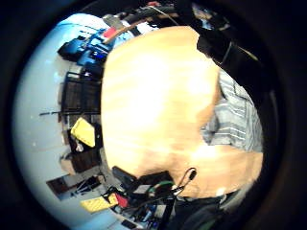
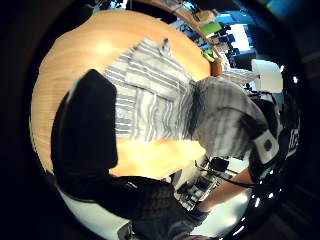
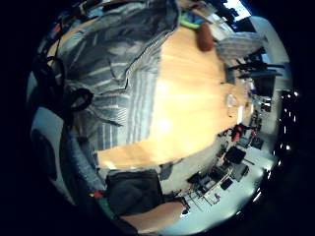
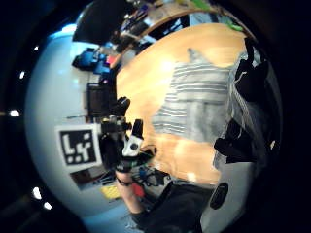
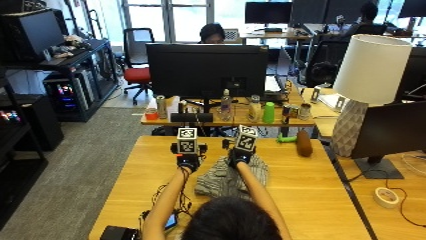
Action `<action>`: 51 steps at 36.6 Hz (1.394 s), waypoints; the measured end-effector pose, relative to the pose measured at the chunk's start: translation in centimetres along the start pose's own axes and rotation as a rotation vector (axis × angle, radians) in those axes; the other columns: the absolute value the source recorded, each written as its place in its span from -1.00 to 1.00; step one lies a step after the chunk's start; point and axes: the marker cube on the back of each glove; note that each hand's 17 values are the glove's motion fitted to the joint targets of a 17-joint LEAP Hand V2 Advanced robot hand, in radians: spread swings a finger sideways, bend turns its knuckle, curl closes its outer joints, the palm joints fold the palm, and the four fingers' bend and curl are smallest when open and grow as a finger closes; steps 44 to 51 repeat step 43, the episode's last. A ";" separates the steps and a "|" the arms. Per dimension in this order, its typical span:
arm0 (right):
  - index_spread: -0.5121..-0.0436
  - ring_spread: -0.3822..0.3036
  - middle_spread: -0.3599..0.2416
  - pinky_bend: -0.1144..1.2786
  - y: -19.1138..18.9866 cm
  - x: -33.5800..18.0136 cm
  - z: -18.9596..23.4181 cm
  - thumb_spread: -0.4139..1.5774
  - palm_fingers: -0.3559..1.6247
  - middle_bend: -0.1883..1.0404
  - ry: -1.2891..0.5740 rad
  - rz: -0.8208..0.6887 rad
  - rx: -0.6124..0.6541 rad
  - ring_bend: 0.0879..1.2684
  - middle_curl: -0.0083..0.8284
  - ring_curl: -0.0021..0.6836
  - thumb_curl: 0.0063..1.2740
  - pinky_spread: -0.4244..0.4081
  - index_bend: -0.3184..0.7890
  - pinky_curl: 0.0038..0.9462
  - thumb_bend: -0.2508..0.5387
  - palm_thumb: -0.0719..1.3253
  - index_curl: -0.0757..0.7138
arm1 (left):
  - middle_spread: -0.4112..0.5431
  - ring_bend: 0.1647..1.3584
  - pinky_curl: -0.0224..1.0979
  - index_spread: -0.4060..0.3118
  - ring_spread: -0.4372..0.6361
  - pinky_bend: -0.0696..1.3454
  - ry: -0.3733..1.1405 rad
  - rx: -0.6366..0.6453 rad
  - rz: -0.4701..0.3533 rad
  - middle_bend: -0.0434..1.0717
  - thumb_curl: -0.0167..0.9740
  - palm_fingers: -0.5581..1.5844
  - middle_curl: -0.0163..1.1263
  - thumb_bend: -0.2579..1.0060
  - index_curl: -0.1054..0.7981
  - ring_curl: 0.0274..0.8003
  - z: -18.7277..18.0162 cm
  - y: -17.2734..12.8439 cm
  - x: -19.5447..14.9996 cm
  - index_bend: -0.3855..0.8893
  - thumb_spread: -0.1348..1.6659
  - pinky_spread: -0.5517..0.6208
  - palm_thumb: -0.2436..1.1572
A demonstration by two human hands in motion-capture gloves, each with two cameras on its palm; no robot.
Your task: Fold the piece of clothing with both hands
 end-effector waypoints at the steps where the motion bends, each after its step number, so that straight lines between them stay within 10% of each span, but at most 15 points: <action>1: 0.27 -0.60 -0.29 0.08 0.1 -1.5 1.3 -0.27 0.61 -0.11 -0.013 -0.052 0.044 -0.03 0.24 0.40 -0.03 -0.78 -0.19 -0.13 -0.47 0.63 0.04 | 0.18 -0.31 -0.35 0.05 0.24 -0.14 -0.030 0.020 -0.021 -0.63 -0.54 -0.18 -0.44 -0.56 -0.05 -0.29 -0.3 -0.2 -1.0 -0.15 0.67 0.32 -0.40; 9: 0.17 -0.58 -0.23 0.22 -0.3 -7.0 7.4 -0.12 0.38 -0.26 -0.274 -0.189 0.041 -0.01 0.17 0.39 -0.02 -0.79 -0.48 -0.11 -0.47 0.53 -0.17 | 0.16 -0.32 -0.36 0.04 0.22 -0.15 -0.026 -0.051 -0.050 -0.63 -0.57 -0.17 -0.45 -0.58 -0.04 -0.29 2.2 -3.2 -7.5 -0.15 0.77 0.32 -0.44; 19: 0.20 -0.39 -0.03 0.29 1.4 -6.7 -1.9 0.25 0.27 -0.35 -0.398 -0.386 0.333 -0.07 0.12 0.31 -0.15 -0.49 -0.41 -0.11 -0.42 0.41 -0.38 | 0.15 -0.31 -0.35 0.04 0.21 -0.16 0.020 -0.026 -0.089 -0.64 -0.56 -0.16 -0.46 -0.59 -0.04 -0.28 2.4 -3.0 -11.1 -0.15 0.81 0.30 -0.43; 28: 0.24 -0.25 0.05 0.17 3.4 -0.9 -10.1 0.50 0.23 -0.28 -0.368 -0.371 0.422 -0.09 0.13 0.27 -0.23 -0.22 -0.35 -0.18 -0.37 0.41 -0.45 | 0.06 -0.35 -0.37 -0.01 0.11 -0.24 -0.085 0.007 -0.113 -0.62 -0.55 -0.08 -0.44 -0.60 0.01 -0.29 -1.1 -0.7 -10.2 -0.12 0.80 0.26 -0.44; 51: 0.27 -0.22 0.07 0.07 1.2 4.6 -8.9 0.64 0.27 -0.26 -0.318 -0.267 0.405 -0.13 0.12 0.22 -0.28 -0.16 -0.32 -0.24 -0.39 0.42 -0.45 | 0.03 -0.38 -0.36 -0.02 0.08 -0.28 -0.140 0.008 -0.074 -0.65 -0.58 -0.06 -0.44 -0.63 0.04 -0.28 -0.7 -3.5 -7.8 -0.14 0.71 0.24 -0.53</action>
